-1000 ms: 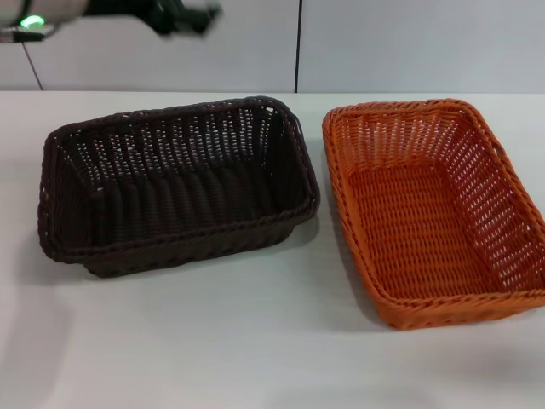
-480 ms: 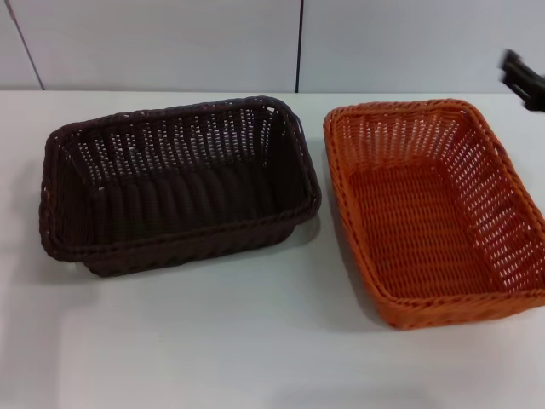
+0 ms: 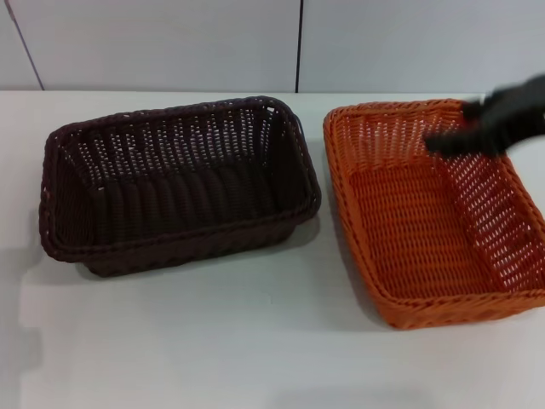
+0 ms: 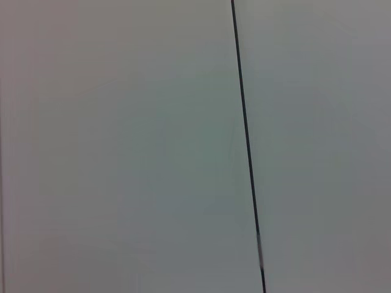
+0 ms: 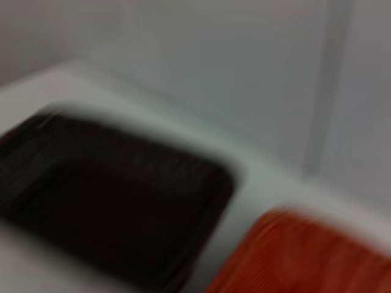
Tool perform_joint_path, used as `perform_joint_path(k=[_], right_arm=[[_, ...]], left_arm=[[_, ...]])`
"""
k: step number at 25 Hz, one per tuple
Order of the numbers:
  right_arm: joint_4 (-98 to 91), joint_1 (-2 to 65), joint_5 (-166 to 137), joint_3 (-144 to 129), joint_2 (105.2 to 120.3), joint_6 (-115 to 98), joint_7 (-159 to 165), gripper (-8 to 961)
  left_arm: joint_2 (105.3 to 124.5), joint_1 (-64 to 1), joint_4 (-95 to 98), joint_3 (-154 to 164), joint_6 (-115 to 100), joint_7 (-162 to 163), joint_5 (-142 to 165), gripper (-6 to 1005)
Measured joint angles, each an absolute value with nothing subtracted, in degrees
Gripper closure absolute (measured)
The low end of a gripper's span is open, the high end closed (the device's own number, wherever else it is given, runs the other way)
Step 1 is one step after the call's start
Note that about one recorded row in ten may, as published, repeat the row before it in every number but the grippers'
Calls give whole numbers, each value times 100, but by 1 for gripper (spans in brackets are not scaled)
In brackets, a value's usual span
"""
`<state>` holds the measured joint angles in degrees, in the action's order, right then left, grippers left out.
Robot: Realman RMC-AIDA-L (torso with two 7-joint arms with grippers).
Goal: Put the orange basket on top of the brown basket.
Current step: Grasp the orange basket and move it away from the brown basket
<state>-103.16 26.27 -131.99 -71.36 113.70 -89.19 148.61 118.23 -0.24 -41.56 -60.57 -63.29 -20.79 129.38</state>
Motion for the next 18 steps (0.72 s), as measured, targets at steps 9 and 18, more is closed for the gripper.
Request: perform_joint_path(k=[9, 18], right_arm=[[-9802, 3449, -13587, -6555, 11351, -11673, 13905, 278], [-9315, 3746, -14815, -6972, 11772, -11600, 13508, 281]], left_arm=[[11848, -115, -3818, -6076, -6291, -1959, 12821, 215], [11852, -163, -3819, -6027, -6274, -1955, 12763, 215]])
